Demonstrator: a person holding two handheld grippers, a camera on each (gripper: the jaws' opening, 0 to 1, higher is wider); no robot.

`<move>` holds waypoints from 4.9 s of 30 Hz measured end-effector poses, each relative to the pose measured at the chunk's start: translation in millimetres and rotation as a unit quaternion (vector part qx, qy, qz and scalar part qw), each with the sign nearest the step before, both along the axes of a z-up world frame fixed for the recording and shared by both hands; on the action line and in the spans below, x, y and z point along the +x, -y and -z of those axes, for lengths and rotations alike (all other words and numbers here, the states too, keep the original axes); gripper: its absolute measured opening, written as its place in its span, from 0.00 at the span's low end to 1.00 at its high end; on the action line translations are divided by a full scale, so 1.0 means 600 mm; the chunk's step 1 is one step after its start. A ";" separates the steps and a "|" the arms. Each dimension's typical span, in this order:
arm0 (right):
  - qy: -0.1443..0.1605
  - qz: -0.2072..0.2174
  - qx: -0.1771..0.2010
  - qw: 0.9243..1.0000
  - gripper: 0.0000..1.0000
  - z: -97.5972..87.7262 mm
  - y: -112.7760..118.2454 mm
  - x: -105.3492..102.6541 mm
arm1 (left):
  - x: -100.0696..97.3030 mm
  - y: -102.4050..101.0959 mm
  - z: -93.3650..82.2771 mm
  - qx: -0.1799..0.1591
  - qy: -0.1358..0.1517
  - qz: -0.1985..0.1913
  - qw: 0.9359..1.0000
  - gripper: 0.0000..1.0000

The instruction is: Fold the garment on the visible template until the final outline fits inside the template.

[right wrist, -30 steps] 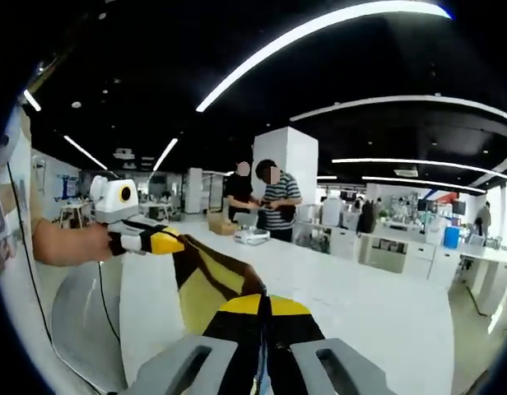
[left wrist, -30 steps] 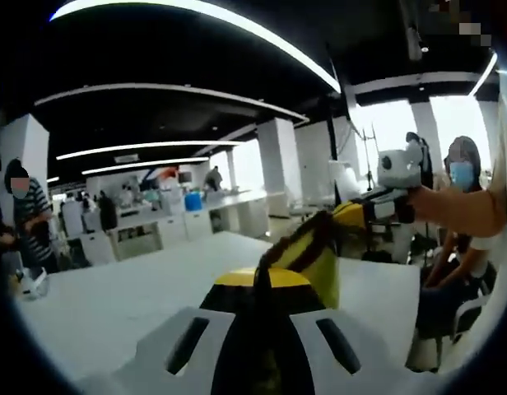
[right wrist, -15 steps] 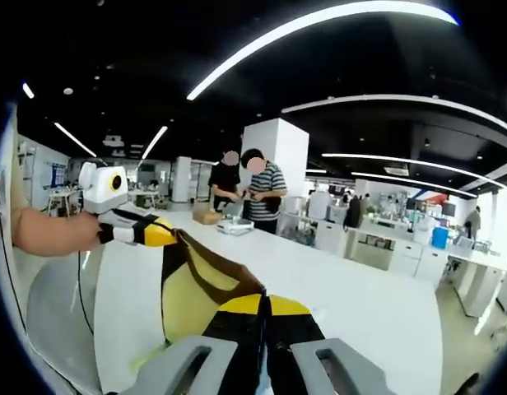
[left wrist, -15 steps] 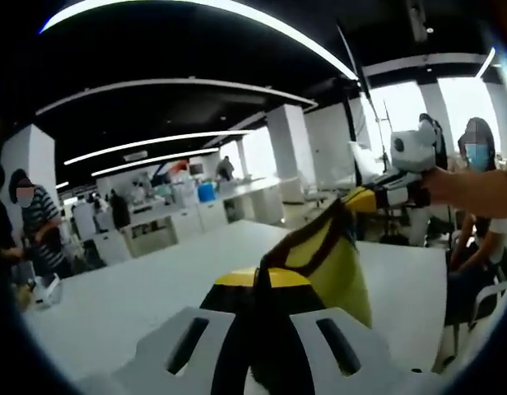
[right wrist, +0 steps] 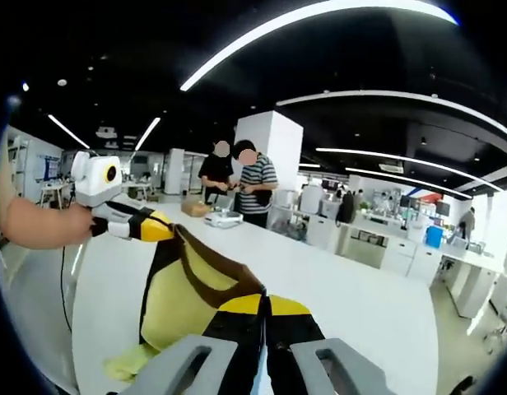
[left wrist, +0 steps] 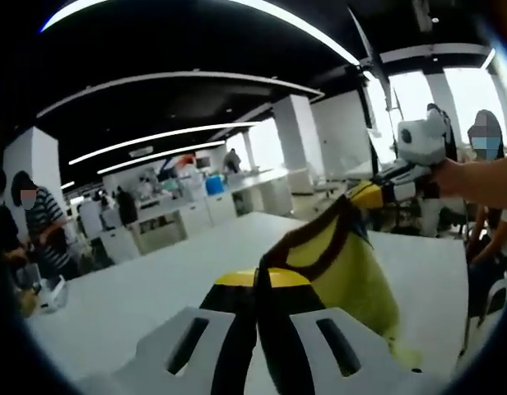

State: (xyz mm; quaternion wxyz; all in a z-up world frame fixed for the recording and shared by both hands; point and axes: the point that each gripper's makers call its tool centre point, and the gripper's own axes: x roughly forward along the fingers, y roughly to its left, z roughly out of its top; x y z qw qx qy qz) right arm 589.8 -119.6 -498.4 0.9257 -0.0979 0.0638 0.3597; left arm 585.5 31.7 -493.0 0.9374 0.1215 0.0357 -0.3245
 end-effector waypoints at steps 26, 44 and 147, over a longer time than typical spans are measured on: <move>-0.063 0.031 -0.078 0.994 0.00 0.168 -0.033 0.181 | 0.191 -0.034 0.167 0.092 -0.073 -0.043 0.992 0.00; -0.118 0.040 -0.145 0.982 0.00 0.294 -0.028 0.246 | 0.258 -0.034 0.278 0.154 -0.120 -0.046 0.980 0.00; -0.199 0.004 -0.010 0.980 0.20 0.249 0.046 -0.120 | -0.154 -0.069 0.267 -0.056 -0.290 -0.012 0.955 0.27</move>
